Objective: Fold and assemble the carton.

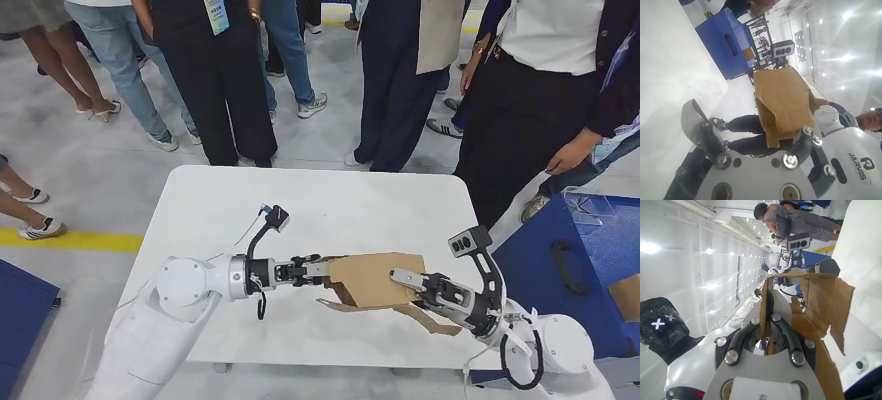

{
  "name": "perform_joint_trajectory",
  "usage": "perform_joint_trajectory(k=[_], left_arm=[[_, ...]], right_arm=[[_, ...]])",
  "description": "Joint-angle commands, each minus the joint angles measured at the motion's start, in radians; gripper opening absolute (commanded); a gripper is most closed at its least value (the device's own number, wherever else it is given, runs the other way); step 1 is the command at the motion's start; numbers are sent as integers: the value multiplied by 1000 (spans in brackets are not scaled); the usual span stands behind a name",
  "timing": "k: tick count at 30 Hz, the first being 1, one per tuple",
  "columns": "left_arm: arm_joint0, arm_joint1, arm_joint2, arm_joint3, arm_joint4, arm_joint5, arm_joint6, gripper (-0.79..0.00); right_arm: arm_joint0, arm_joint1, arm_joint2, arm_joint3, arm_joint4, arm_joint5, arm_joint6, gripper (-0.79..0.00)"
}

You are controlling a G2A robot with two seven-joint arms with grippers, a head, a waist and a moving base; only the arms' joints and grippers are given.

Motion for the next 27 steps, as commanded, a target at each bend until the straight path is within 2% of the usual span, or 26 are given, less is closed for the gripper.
perform_joint_trajectory(k=[1, 11, 16, 27], left_arm=[[8, 2, -2, -23, 10, 13, 4, 0], [41, 13, -16, -141, 76, 47, 34, 0], [47, 16, -16, -161, 110, 78, 48, 0], [70, 24, -34, -143, 100, 61, 60, 0]], right_arm=[[1, 1, -4, 0, -8, -5, 0, -785], [3, 7, -21, 4, -54, -26, 8, -785], [4, 10, -25, 5, -60, -25, 11, -785], [44, 8, 2, 42, 182, 85, -31, -785]])
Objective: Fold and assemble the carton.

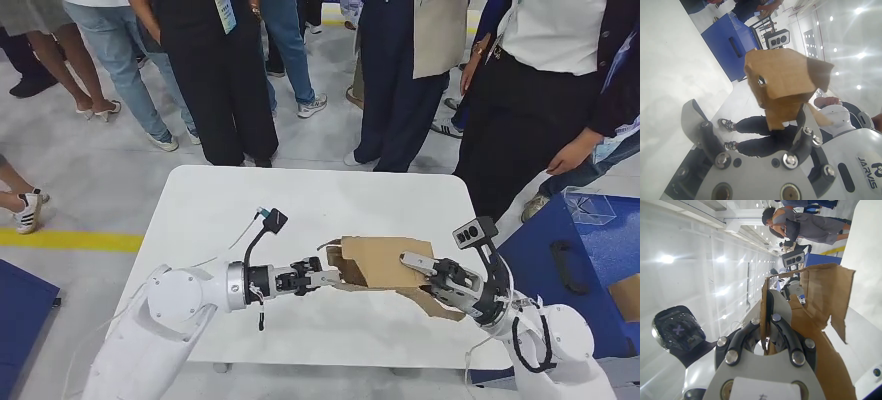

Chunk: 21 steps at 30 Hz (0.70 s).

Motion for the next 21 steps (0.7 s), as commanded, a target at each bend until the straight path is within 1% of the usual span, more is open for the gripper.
perform_joint_trajectory(k=[1, 12, 21], left_arm=[[-2, 0, 5, 12, -1, -2, 2, 0], [-30, -4, 24, 85, -20, -14, 19, 0], [-47, -10, 54, 117, -28, -10, 28, 0]], right_arm=[[1, 1, -1, -2, 18, 15, 8, -785], [-10, 4, 16, -20, 59, 16, 16, -785], [-20, 6, 27, -30, 83, 17, 25, -785]])
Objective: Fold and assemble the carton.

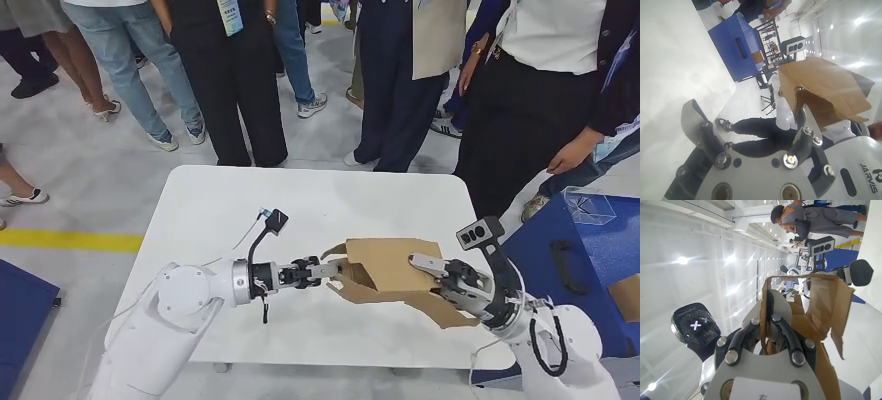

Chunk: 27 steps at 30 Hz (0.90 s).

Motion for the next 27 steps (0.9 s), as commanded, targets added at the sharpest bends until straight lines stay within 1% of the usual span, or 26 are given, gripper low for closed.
perform_joint_trajectory(k=[1, 7, 10, 13, 18, 22, 27], left_arm=[[-4, -1, 6, 8, -3, 1, 1, 0], [-20, -5, 28, 30, -5, 17, -8, 0], [-15, -3, 12, 20, -3, -6, 10, 0], [16, 5, -27, -12, 1, -40, 27, 0], [78, 18, -74, -104, 42, -75, 67, 0], [104, 21, -64, -164, 90, -68, 72, 0], [80, 16, -27, -175, 135, -50, 91, 0]], right_arm=[[-2, 0, 3, -3, 6, -1, -1, -785], [-2, -1, 14, -4, 21, -24, -37, -785], [3, -1, 17, 1, -17, -64, -65, -785], [7, -2, 15, 13, -59, -108, -89, -785], [14, -3, 5, 31, -107, -163, -119, -785], [14, -4, -6, 31, -113, -169, -119, -785], [5, -2, -16, 20, -138, -178, -86, -785]])
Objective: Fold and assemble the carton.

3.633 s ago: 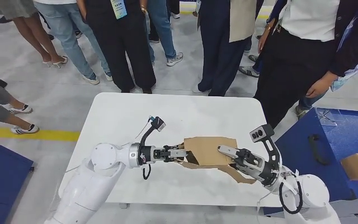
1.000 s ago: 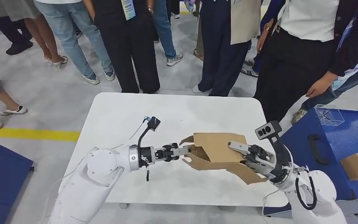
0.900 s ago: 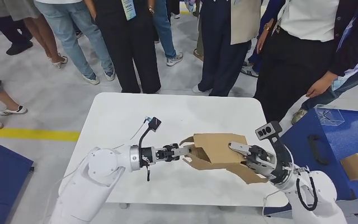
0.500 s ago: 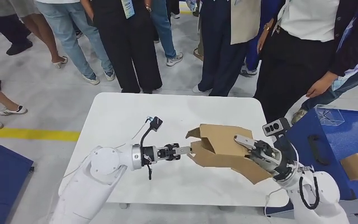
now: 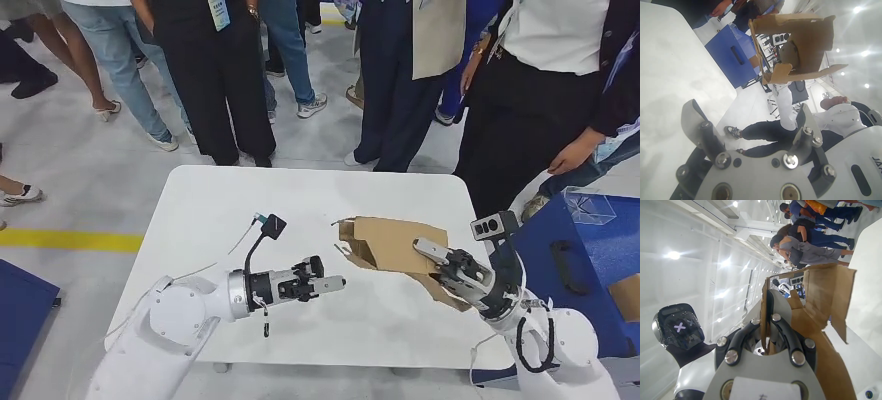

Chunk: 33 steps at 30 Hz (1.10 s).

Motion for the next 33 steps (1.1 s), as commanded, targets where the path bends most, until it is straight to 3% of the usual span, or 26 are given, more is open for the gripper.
perform_joint_trajectory(k=[1, 17, 33], left_arm=[[-16, -3, 14, 4, 21, 14, 14, 0], [-118, -19, 77, 87, 17, 94, -2, 0], [-158, -32, 123, 120, 10, 114, -8, 0]], right_arm=[[-5, 1, -3, -2, -15, -10, 12, -785], [-31, 5, 0, -20, -41, -27, 47, -785], [3, 6, -30, 1, -62, -11, 16, -785]])
